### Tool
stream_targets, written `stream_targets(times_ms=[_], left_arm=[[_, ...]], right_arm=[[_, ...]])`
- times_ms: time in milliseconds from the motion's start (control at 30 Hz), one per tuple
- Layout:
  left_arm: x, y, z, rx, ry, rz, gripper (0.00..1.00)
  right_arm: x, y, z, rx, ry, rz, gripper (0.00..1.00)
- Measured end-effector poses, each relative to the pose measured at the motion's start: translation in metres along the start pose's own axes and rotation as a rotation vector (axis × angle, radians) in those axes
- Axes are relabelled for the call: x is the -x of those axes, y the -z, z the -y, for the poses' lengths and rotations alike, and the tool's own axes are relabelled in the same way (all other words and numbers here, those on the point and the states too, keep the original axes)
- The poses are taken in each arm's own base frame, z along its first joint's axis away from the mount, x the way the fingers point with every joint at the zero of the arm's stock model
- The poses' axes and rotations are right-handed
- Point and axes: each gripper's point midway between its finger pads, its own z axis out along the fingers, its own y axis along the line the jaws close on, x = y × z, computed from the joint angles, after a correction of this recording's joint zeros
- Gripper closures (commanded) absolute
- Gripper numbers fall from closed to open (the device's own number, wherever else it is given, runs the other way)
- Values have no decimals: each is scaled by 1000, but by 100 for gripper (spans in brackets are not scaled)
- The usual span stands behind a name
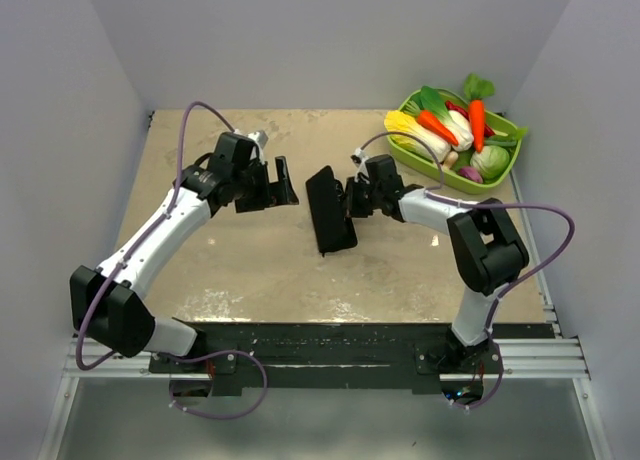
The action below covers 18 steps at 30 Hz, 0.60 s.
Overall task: Sort the hair-cutting tools
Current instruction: Open the hairdressing tool bag at the center of the board.
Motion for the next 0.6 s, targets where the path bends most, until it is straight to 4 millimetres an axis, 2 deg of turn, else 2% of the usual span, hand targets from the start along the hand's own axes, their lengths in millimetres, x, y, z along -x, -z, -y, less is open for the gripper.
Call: stream_targets(times_ms=[100, 367, 467, 600], left_arm=[[0, 4, -1, -3, 5, 10, 2], [17, 34, 5, -34, 4, 112, 2], [20, 43, 7, -43, 4, 138, 2], [20, 42, 6, -45, 11, 144, 2]], right_arm=[[-3, -2, -28, 54, 47, -11, 100], [-16, -9, -129, 255, 191, -52, 100], [-30, -19, -144, 287, 212, -86, 100], [-48, -30, -132, 251, 199, -145, 100]])
